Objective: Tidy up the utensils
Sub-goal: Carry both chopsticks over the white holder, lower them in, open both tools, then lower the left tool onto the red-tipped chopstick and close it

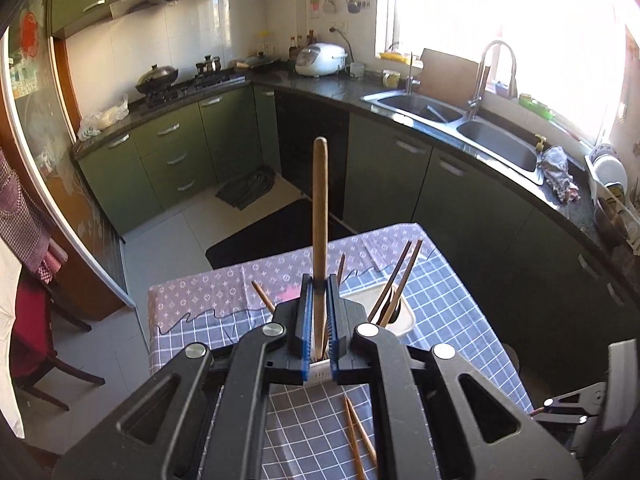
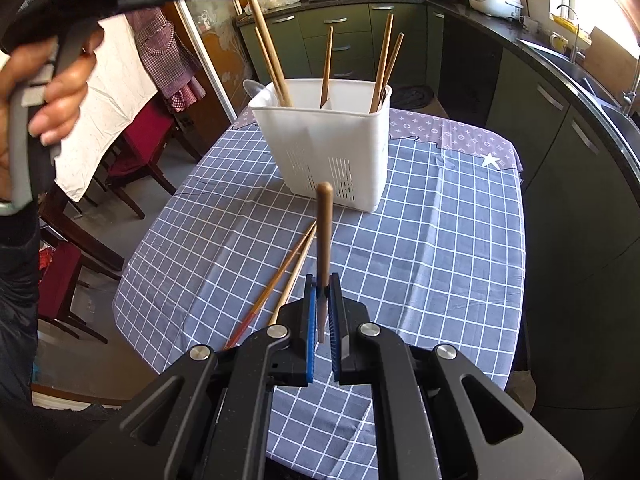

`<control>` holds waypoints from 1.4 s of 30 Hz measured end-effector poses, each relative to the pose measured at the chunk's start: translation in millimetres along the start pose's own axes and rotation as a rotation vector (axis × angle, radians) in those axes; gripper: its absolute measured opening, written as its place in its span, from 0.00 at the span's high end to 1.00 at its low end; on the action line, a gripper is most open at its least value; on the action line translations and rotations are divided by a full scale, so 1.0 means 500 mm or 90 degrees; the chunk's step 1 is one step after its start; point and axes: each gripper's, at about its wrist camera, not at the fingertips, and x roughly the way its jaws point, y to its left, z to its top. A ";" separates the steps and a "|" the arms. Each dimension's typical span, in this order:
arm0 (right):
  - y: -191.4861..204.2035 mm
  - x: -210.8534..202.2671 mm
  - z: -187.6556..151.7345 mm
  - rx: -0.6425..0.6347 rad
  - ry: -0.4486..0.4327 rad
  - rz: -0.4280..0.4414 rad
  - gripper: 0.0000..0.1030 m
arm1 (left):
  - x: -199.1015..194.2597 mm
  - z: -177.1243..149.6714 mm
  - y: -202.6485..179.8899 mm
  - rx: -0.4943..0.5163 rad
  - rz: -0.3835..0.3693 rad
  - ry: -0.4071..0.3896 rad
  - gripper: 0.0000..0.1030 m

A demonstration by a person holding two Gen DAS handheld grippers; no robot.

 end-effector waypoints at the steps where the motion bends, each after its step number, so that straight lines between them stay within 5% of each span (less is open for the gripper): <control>1: -0.003 -0.009 0.007 0.002 -0.008 -0.002 0.94 | 0.018 -0.008 0.004 -0.001 -0.001 0.017 0.94; 10: -0.028 -0.114 0.129 0.033 -0.105 0.006 0.93 | 0.100 -0.069 0.018 -0.007 -0.006 0.097 0.93; 18: -0.026 -0.190 0.267 0.049 -0.212 0.016 0.93 | 0.001 -0.076 0.050 -0.022 -0.030 0.044 0.93; 23: -0.021 -0.142 0.326 0.048 -0.205 -0.020 0.93 | -0.036 -0.115 0.048 0.002 -0.032 0.051 0.89; 32: -0.019 0.025 0.331 0.041 -0.107 -0.038 0.93 | -0.027 -0.181 0.014 0.047 -0.045 0.110 0.89; 42: 0.009 -0.097 0.269 0.013 -0.160 -0.009 0.86 | 0.036 -0.233 -0.010 0.049 -0.054 0.185 0.89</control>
